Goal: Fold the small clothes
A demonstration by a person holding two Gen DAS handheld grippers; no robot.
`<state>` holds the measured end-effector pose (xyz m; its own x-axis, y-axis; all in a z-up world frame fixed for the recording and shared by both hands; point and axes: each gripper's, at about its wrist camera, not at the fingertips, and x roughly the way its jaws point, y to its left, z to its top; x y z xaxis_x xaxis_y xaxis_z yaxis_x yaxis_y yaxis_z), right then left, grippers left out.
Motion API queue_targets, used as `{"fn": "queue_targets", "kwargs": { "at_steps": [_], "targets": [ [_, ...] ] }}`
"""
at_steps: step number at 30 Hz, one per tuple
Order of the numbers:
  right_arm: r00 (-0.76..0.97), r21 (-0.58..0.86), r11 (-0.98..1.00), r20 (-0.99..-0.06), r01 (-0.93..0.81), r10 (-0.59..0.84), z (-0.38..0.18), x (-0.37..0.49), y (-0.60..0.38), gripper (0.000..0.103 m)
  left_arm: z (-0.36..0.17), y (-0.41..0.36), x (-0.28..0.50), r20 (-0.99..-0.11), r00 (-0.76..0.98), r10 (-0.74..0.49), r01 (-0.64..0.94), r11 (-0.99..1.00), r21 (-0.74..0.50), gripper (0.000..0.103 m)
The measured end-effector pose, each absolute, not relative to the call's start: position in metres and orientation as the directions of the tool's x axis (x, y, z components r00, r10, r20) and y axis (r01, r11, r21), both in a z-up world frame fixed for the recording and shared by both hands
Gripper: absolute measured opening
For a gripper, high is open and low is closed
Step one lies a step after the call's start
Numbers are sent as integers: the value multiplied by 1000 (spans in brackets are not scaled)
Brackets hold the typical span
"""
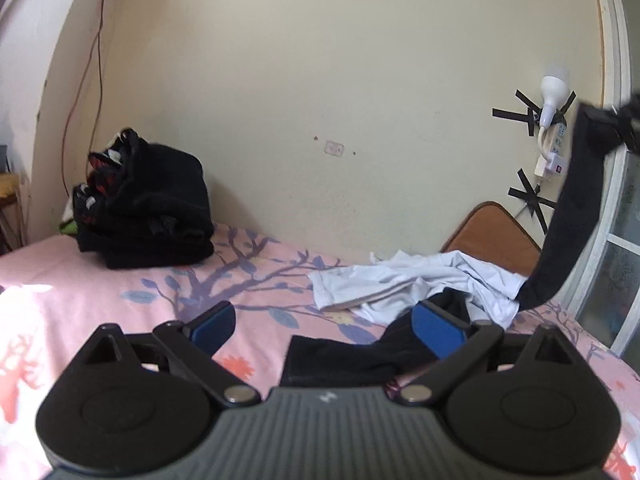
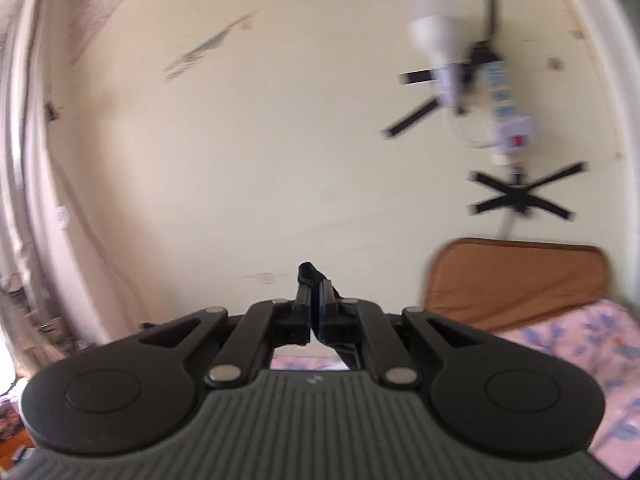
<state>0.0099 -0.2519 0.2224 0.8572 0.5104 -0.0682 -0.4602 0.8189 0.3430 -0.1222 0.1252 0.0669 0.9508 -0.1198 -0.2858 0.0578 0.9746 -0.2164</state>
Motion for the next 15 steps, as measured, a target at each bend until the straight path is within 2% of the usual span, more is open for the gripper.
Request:
{"fn": "queue_targets", "kwargs": {
  "at_steps": [4, 7, 8, 10, 11, 15],
  "targets": [
    [654, 263, 636, -23, -725, 756, 294, 25, -120, 6, 68, 143, -144, -277, 959, -59, -5, 974, -225, 100],
    [530, 212, 522, -22, -826, 848, 320, 26, -50, 10, 60, 155, -152, -303, 952, -40, -44, 963, -265, 100],
    [514, 199, 511, -44, -836, 857, 323, 29, -38, 14, 57, 159, -152, -315, 948, -42, -48, 960, -274, 100],
    [545, 182, 551, -86, -814, 834, 319, 33, -28, 40, 50, 163, -152, -335, 941, -51, -48, 959, -279, 100],
    [571, 178, 577, -85, -797, 816, 310, 32, -37, 57, 46, 165, -150, -343, 938, -57, -45, 959, -280, 100],
    [715, 223, 721, -126, -655, 688, 255, 44, -113, 57, 30, 170, -138, -382, 919, -94, -25, 955, -296, 100]
  ]
}}
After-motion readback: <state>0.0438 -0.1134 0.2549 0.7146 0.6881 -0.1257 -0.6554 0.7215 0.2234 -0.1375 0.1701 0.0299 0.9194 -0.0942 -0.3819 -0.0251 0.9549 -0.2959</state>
